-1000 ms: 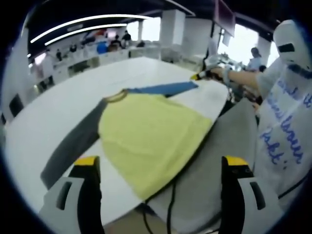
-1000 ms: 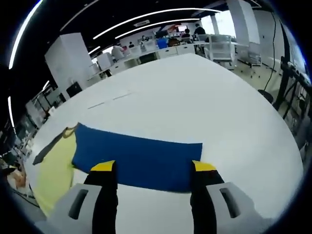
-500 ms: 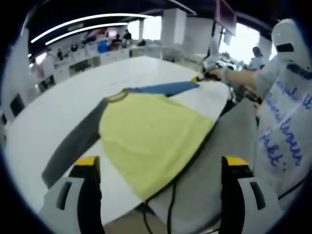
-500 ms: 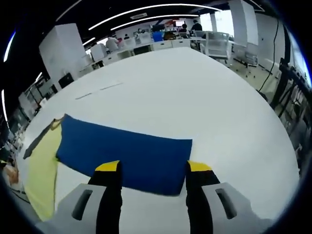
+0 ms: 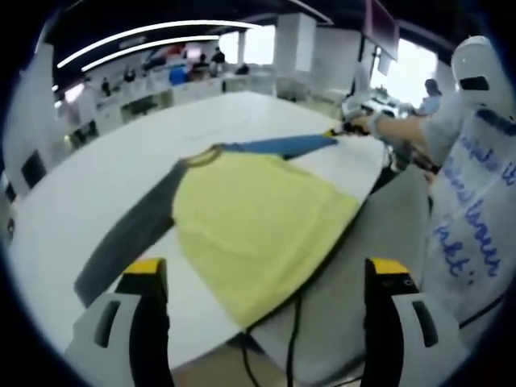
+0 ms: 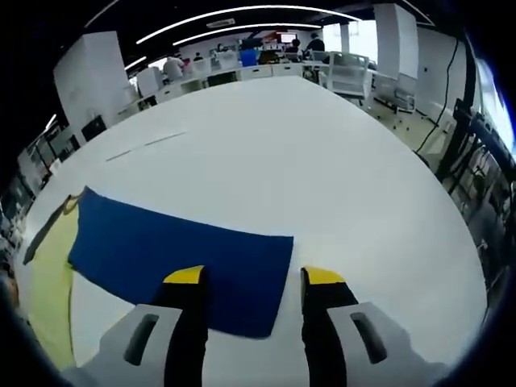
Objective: Fold the garment on the visible template until the final outline fits inside the template.
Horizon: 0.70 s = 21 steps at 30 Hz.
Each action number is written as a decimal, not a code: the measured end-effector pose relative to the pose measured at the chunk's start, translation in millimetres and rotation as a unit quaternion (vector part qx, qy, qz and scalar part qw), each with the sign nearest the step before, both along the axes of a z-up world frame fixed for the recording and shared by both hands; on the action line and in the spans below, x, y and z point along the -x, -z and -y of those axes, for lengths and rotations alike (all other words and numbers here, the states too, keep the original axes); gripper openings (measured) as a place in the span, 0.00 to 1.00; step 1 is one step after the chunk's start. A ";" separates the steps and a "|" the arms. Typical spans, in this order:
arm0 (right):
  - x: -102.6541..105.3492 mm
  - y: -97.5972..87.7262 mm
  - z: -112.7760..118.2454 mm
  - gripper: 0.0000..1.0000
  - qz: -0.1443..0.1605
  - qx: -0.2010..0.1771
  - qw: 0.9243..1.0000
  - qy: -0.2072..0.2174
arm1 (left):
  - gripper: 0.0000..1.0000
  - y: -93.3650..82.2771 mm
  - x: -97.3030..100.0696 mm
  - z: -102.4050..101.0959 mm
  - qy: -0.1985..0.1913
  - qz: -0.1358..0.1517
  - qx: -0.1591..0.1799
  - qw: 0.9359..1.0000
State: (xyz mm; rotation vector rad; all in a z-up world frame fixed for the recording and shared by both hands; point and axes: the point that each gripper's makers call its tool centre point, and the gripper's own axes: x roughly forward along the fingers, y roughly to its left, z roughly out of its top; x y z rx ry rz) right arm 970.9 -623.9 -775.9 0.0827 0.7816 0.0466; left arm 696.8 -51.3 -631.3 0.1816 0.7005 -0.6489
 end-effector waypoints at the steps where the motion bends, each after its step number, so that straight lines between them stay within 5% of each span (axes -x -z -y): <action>1: 0.0 0.2 0.6 0.42 0.000 0.001 1.000 0.001 | 0.97 -0.7 -0.5 0.1 0.000 0.000 0.000 1.000; 10: 1.4 1.5 6.7 0.35 0.001 0.001 1.000 0.009 | 0.96 -4.7 -4.1 2.7 0.008 0.003 -0.002 1.000; 21: 6.2 3.5 8.2 0.29 0.008 0.058 0.998 -0.023 | 0.96 -5.4 -3.7 4.4 0.013 0.003 -0.004 1.000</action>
